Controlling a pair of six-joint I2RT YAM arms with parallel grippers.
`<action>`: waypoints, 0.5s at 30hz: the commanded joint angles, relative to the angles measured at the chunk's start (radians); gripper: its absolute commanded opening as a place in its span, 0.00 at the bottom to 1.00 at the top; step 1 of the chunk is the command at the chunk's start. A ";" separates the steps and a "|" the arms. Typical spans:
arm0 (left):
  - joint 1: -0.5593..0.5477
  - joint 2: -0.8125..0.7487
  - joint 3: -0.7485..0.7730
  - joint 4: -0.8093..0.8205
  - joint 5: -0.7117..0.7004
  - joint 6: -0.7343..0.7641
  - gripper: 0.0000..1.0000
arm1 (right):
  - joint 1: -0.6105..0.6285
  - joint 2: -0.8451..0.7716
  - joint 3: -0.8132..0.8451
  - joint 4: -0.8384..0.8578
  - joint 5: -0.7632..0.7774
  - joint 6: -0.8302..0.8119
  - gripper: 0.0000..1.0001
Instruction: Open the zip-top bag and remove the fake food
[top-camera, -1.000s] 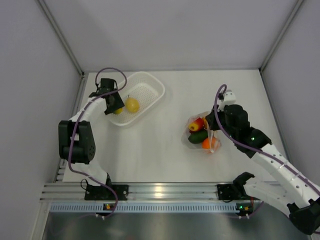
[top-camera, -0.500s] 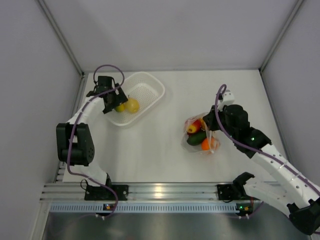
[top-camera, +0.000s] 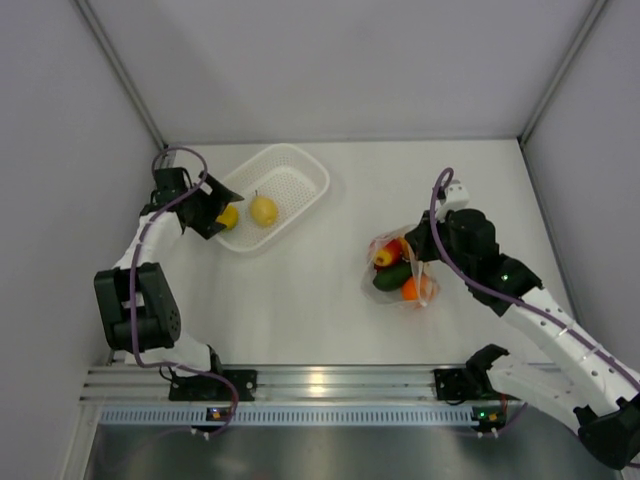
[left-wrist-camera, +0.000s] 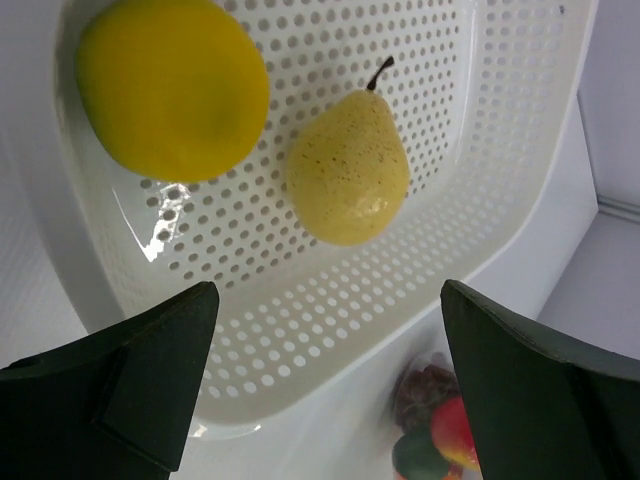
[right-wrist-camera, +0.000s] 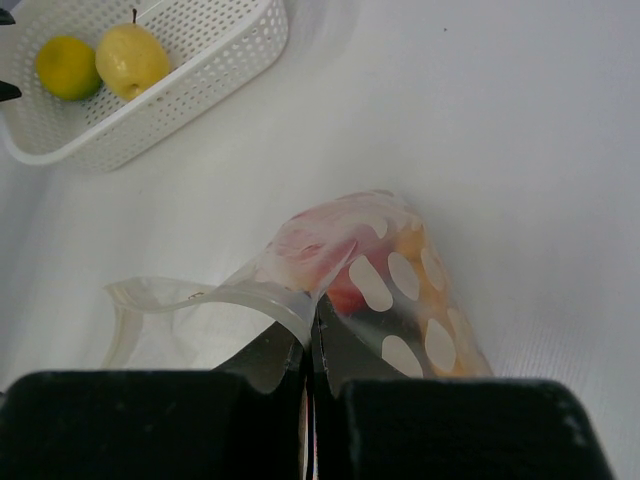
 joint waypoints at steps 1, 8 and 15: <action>-0.012 -0.120 -0.017 0.083 0.067 0.004 0.99 | 0.002 -0.012 0.029 0.088 -0.008 0.021 0.00; -0.168 -0.250 -0.006 0.084 -0.029 0.059 0.99 | 0.006 0.006 0.029 0.098 0.004 0.038 0.00; -0.618 -0.332 0.038 0.081 -0.315 0.093 0.99 | 0.009 0.006 0.069 0.016 0.072 0.035 0.00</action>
